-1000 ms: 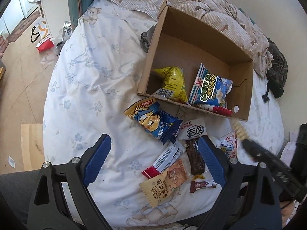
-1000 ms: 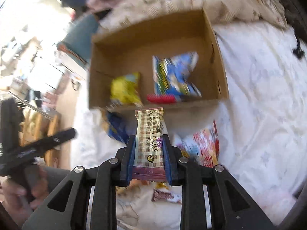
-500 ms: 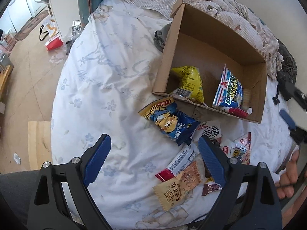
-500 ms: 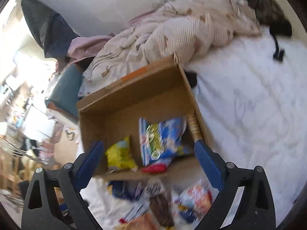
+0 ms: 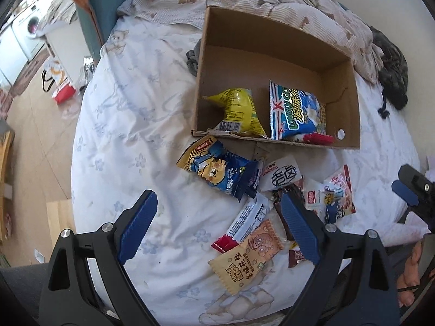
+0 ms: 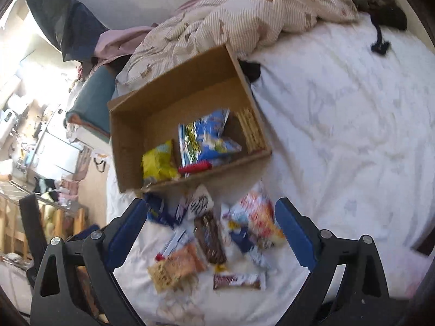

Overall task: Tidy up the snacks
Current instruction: 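Grasp a checkered wafer packet with the right tool and place it in the box, then grasp the orange peanut-cake packet with the left tool while the right tool grasps a chocolate bar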

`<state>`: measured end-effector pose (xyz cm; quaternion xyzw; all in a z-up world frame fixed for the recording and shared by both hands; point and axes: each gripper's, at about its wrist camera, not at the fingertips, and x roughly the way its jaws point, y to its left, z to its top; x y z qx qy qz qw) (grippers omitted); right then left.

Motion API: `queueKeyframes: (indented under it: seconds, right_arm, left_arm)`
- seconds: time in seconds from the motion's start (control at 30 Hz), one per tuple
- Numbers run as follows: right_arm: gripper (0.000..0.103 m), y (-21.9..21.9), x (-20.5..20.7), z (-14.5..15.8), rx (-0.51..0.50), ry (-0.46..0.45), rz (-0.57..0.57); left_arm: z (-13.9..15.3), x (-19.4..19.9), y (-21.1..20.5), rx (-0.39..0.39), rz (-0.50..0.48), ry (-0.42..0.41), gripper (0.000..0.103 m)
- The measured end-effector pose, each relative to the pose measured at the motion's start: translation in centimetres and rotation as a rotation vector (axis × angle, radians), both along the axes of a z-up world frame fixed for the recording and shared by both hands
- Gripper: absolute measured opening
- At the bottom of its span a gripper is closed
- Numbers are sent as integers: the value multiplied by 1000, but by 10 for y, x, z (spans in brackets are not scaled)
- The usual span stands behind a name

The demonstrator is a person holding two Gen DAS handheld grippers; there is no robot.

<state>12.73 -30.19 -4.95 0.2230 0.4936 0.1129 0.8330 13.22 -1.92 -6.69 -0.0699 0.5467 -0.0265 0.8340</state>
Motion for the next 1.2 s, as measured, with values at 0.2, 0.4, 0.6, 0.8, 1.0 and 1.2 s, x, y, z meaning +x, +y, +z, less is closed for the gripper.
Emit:
queueKeyframes:
  seconds: [0.2,0.4,0.6,0.8,1.0,1.2]
  right_arm:
    - [97,5,-25,-16,-10,43,14]
    - [97,9,-23,-22,-20,50,-4]
    - [97,10,-22,-26,-27,61,-11]
    - [97,12,-18,-31,-31,80,-5]
    - [97,14,-15,-36,-23,97,-7]
    - [97,11,-15,-38,-31,103,-11]
  left_arm:
    - [6,-8,3,-8,-17,-47,90]
    - [4,-11,-1,-8,-53,-44,91]
    - [-22,-12,-22,19,-163,79,103]
    - [-63,-22,-49,58,-330,259,103]
    - [-84,-32,-90,151,-507,259,82]
    - [-104,-42,-114,312,-602,235,56]
